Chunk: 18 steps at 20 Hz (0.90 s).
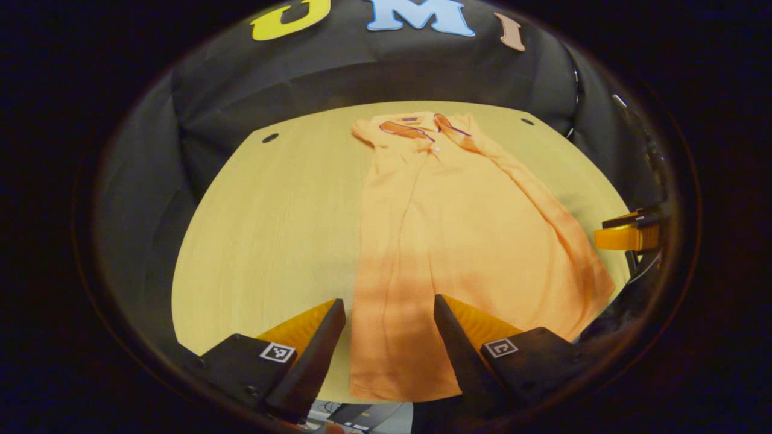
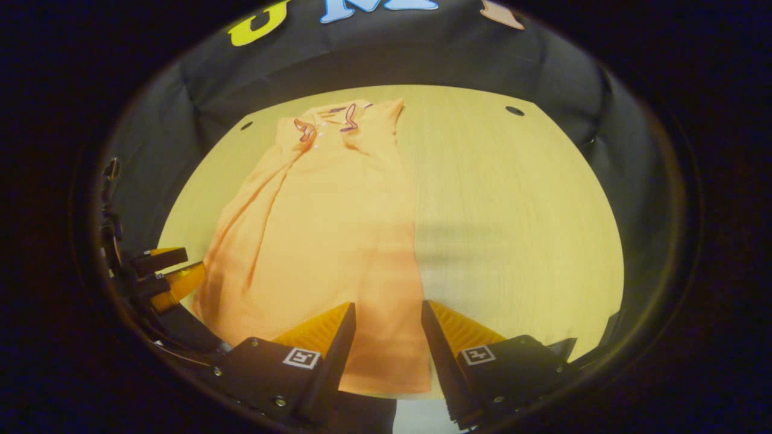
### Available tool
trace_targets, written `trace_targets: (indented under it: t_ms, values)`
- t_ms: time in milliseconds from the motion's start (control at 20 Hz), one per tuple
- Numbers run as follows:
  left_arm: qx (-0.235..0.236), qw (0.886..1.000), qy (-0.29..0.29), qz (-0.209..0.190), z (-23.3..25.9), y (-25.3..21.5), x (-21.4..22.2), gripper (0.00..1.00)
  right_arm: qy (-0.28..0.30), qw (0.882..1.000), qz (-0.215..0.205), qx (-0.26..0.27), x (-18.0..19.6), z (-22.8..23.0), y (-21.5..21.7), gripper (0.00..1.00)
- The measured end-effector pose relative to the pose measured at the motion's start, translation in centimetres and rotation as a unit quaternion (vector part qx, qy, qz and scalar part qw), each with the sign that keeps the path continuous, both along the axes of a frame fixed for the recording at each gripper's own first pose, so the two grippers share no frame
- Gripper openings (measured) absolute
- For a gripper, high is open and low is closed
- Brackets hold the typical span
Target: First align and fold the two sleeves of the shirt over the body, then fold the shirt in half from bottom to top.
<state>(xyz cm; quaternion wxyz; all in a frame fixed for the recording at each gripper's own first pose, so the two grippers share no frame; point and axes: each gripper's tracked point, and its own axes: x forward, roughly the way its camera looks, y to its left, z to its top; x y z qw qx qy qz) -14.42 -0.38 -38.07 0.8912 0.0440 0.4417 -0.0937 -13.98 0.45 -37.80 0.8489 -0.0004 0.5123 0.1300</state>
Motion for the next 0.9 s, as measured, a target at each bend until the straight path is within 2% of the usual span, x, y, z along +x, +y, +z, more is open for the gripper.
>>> trace_targets:
  t_ms: [100, 200, 350, 400, 600, 650, 700, 800, 850, 900]
  values:
    - [0.009, 1.0, 0.023, -0.004, -1.1, 0.4, -1.6, 0.94, 0.022, 1.0, 0.012, -0.008, -1.8, -0.7, 0.1, 0.7]
    - [0.016, 0.999, 0.04, -0.007, -1.9, 0.8, -2.7, 1.0, 0.04, 0.999, 0.024, -0.025, -2.9, -1.6, -0.1, 0.7]
    - [0.024, 0.996, 0.081, -0.009, -3.8, 1.2, -4.2, 0.98, 0.059, 0.997, 0.037, -0.045, -4.0, -2.7, 0.0, 0.7]
    - [0.018, 0.998, 0.065, -0.012, -3.4, 1.0, -3.2, 1.0, 0.065, 0.996, 0.038, -0.052, -4.2, -3.1, 0.0, 0.7]
    - [-0.001, 0.997, 0.08, -0.009, -3.3, 0.5, -3.4, 1.0, 0.079, 0.992, 0.045, -0.082, -4.7, -4.1, -0.1, 0.71]
    - [-0.006, 0.996, 0.084, -0.001, -3.1, 0.6, -3.6, 1.0, 0.084, 0.992, 0.046, -0.086, -4.9, -4.0, -0.2, 0.65]
    - [-0.005, 0.997, 0.082, -0.008, -3.5, 0.5, -3.5, 0.98, 0.086, 0.992, 0.043, -0.086, -4.8, -4.0, -0.2, 0.71]
    - [-0.004, 0.997, 0.08, -0.023, -3.4, 0.0, -3.5, 0.96, 0.094, 0.991, 0.039, -0.087, -4.8, -4.2, -0.2, 0.71]
    - [-0.005, 0.996, 0.082, -0.027, -3.3, -0.1, -3.7, 0.92, 0.092, 0.992, 0.04, -0.082, -4.8, -4.1, 0.0, 0.71]
    - [-0.007, 0.996, 0.081, -0.031, -3.2, -0.3, -3.5, 0.87, 0.088, 0.992, 0.037, -0.08, -4.7, -4.0, 0.2, 0.61]
